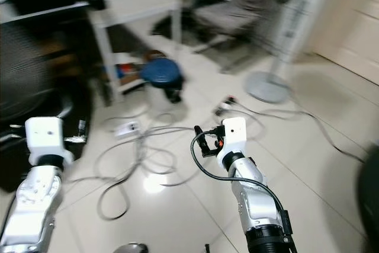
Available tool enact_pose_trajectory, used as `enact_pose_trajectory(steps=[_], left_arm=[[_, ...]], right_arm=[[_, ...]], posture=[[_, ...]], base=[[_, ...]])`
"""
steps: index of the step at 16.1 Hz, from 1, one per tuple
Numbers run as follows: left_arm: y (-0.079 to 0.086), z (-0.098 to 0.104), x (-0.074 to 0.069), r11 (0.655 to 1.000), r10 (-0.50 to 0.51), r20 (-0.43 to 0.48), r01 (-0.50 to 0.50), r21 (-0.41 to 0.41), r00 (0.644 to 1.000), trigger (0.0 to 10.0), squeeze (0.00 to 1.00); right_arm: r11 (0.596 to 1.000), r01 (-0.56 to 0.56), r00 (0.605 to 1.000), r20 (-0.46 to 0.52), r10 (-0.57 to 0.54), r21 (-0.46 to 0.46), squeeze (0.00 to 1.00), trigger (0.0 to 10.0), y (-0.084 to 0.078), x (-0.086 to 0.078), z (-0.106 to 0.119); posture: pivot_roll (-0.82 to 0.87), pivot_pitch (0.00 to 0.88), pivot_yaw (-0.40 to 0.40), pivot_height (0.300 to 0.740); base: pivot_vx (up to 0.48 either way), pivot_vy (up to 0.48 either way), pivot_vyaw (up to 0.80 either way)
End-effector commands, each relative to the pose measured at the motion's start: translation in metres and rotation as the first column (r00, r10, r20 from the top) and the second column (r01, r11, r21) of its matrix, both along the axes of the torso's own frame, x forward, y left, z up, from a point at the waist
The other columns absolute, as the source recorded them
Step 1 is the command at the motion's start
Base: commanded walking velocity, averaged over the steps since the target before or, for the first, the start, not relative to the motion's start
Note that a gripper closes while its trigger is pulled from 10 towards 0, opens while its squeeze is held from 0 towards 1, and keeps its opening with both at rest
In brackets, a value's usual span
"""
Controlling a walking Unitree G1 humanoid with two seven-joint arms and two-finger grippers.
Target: Move the pillow to the sofa from floor
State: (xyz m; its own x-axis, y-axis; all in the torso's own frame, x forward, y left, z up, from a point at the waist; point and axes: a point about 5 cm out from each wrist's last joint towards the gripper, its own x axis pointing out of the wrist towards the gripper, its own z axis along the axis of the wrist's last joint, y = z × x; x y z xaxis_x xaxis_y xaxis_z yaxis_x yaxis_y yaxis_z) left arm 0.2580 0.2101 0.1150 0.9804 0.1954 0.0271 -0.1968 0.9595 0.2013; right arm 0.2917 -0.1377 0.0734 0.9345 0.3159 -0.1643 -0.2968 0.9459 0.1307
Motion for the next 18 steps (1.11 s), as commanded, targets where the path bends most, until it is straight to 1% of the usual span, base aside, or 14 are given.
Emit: enact_pose_trajectory(steps=[1, 2, 3, 4, 5, 6, 7, 8, 9, 11, 13, 15, 18], left_arm=[[-0.008, 0.005, -0.003, 0.999, -0.038, 0.007, 0.038, 0.006, 0.999, 10.0, 0.0], [-0.012, 0.004, -0.008, 0.998, -0.066, -0.01, 0.066, -0.018, 0.998, 10.0, 0.0], [-0.016, 0.002, -0.008, 0.996, -0.086, -0.027, 0.085, -0.034, 0.996, 10.0, 0.0], [-0.027, 0.0, -0.005, 0.989, -0.139, -0.056, 0.136, -0.054, 0.989, 10.0, 0.0], [-0.034, 0.002, 0.004, 0.986, -0.163, -0.066, 0.161, -0.036, 0.985, 10.0, 0.0], [-0.037, 0.003, 0.007, 0.984, -0.175, -0.063, 0.173, -0.04, 0.983, 10.0, 0.0], [-0.041, 0.0, 0.015, 0.976, -0.209, -0.07, 0.203, -0.078, 0.975, 10.0, 0.0], [-0.043, -0.001, 0.021, 0.973, -0.222, -0.086, 0.215, -0.085, 0.971, 10.0, 0.0], [-0.045, 0.0, 0.024, 0.971, -0.236, -0.089, 0.23, -0.066, 0.968, 10.0, 0.0], [-0.045, 0.002, 0.025, 0.97, -0.241, -0.076, 0.237, -0.053, 0.968, 10.0, 0.0], [-0.04, 0.002, 0.031, 0.975, -0.22, -0.086, 0.216, -0.053, 0.972, 10.0, 0.0], [-0.039, 0.002, 0.033, 0.974, -0.224, -0.088, 0.222, -0.031, 0.971, 10.0, 0.0], [-0.039, 0.001, 0.035, 0.968, -0.248, -0.094, 0.244, -0.055, 0.964, 10.0, 0.0]], right_arm=[[1.0, -0.007, 1.0, -0.002, 0.007, 0.017, 1.0, 10.0, 0.001, 0.003, 0.003], [0.998, 0.026, 0.999, -0.027, -0.024, 0.061, 0.95, 10.0, 0.0, 0.003, 0.002], [0.996, 0.043, 0.998, -0.039, -0.04, 0.084, 0.94, 10.0, -0.001, 0.002, 0.002], [0.997, 0.033, 0.998, -0.062, -0.028, 0.076, 0.9, 10.0, -0.003, 0.0, -0.002], [1.0, 0.007, 0.997, -0.081, -0.004, 0.028, 0.89, 10.0, -0.003, -0.002, -0.004], [1.0, -0.003, 0.997, -0.077, 0.004, 0.022, 0.89, 10.0, -0.001, -0.003, -0.001], [1.0, -0.005, 0.998, -0.058, 0.005, -0.007, 0.87, 10.0, -0.001, -0.001, 0.004], [0.999, 0.027, 0.998, -0.047, -0.029, -0.03, 0.87, 10.0, -0.006, 0.002, 0.008], [0.997, 0.067, 0.997, -0.046, -0.068, -0.024, 0.87, 10.0, -0.01, 0.003, 0.01], [0.995, 0.094, 0.993, -0.064, -0.096, -0.026, 0.87, 10.0, -0.012, 0.003, 0.006], [0.997, 0.065, 0.995, -0.07, -0.067, -0.039, 0.86, 10.0, -0.004, 0.002, 0.006], [0.997, 0.065, 0.995, -0.073, -0.068, -0.046, 0.87, 10.0, -0.004, 0.002, 0.005], [0.995, 0.067, 0.993, -0.091, -0.073, -0.07, 0.86, 10.0, -0.005, 0.001, 0.003]], posture=[[0.12, 0.0, -0.008, 0.74], [0.11, 0.0, 0.0, 0.74], [0.11, 0.0, 0.004, 0.74], [0.1, 0.0, 0.014, 0.74], [0.04, 0.0, 0.022, 0.74], [0.04, 0.0, 0.022, 0.74], [0.0, 0.0, 0.036, 0.74], [-0.01, 0.0, 0.055, 0.74], [-0.01, 0.0, 0.06, 0.74], [-0.01, 0.0, 0.069, 0.74], [-0.02, 0.0, 0.085, 0.74], [-0.01, 0.0, 0.094, 0.74], [-0.02, 0.0, 0.088, 0.74]], base=[[0.0, 0.0, 0.8], [0.0, 0.0, 0.8], [0.0, 0.0, 0.8], [0.0, 0.0, 0.8], [0.0, 0.0, 0.8], [0.0, 0.0, 0.8], [0.0, 0.0, 0.8], [0.0, 0.0, 0.8], [0.0, 0.0, 0.8], [0.0, 0.0, 0.8], [0.0, 0.0, 0.8], [0.0, 0.0, 0.8], [0.0, 0.0, 0.8]])
